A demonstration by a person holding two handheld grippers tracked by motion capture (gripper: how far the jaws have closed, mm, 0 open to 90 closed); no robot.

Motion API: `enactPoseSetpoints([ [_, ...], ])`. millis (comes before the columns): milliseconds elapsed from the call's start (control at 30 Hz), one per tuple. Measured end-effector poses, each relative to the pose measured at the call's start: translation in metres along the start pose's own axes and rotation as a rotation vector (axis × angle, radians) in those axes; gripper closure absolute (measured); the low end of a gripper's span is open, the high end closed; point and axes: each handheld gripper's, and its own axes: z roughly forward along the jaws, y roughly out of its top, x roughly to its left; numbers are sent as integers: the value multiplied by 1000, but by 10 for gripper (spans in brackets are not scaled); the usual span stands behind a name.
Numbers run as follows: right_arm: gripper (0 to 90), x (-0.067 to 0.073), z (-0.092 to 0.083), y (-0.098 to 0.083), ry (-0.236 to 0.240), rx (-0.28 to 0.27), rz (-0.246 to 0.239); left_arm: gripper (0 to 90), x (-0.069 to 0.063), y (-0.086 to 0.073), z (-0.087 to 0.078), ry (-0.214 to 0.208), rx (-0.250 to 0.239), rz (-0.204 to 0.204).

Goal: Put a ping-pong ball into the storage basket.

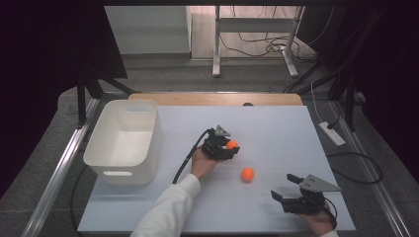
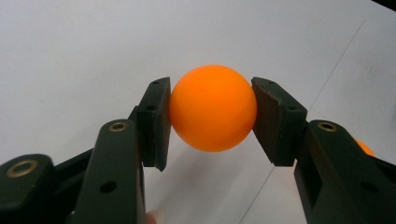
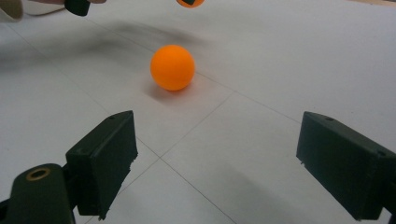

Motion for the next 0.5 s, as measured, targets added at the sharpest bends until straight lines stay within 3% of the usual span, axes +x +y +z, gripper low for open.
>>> enactPoseSetpoints([
  [500, 122, 0, 0, 0, -2, 0, -3, 512, -5, 3, -13, -3, -25, 14],
])
